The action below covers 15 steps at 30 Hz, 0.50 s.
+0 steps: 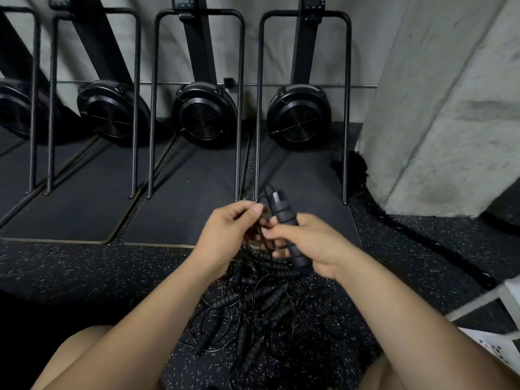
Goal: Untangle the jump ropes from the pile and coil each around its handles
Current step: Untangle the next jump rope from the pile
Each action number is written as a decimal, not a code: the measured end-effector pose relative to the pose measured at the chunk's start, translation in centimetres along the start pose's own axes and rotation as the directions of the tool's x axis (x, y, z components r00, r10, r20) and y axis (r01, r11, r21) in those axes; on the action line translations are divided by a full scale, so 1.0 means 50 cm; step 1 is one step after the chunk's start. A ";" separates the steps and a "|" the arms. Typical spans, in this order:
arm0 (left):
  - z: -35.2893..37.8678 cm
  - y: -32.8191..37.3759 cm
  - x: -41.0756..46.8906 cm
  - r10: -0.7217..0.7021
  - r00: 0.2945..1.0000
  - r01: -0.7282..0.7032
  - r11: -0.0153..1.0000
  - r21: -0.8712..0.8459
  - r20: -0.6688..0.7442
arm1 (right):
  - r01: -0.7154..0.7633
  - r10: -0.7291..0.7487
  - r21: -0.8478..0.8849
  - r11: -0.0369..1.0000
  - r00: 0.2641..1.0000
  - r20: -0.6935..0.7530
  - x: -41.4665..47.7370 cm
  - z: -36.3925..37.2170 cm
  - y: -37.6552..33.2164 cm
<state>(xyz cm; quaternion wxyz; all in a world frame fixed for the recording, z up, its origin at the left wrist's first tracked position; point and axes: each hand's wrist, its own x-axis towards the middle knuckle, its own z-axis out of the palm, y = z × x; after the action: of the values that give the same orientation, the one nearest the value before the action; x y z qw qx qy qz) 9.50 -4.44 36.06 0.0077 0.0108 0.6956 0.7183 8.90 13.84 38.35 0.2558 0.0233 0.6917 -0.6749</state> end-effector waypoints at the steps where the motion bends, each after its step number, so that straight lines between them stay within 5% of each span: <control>1: -0.006 0.002 0.004 -0.019 0.999 0.017 0.999 -0.049 -0.026 | 0.000 0.000 -0.027 1.000 1.000 0.028 -0.002 0.009 0.005; 9: -0.056 -0.013 0.041 -0.158 0.961 0.092 0.957 -0.275 -0.228 | 0.073 -0.045 -0.294 0.953 0.994 0.101 -0.018 0.031 0.013; 15: -0.029 -0.017 0.023 -0.324 0.944 0.310 0.933 -0.181 -0.053 | 0.195 -0.187 -0.102 0.976 0.979 0.075 -0.041 0.010 -0.030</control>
<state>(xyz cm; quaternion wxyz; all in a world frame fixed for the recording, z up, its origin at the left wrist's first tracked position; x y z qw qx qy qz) 8.30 -5.81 35.16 0.0958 -0.1320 0.6242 0.7641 10.27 13.90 40.52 0.2130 -0.0793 0.7179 -0.6580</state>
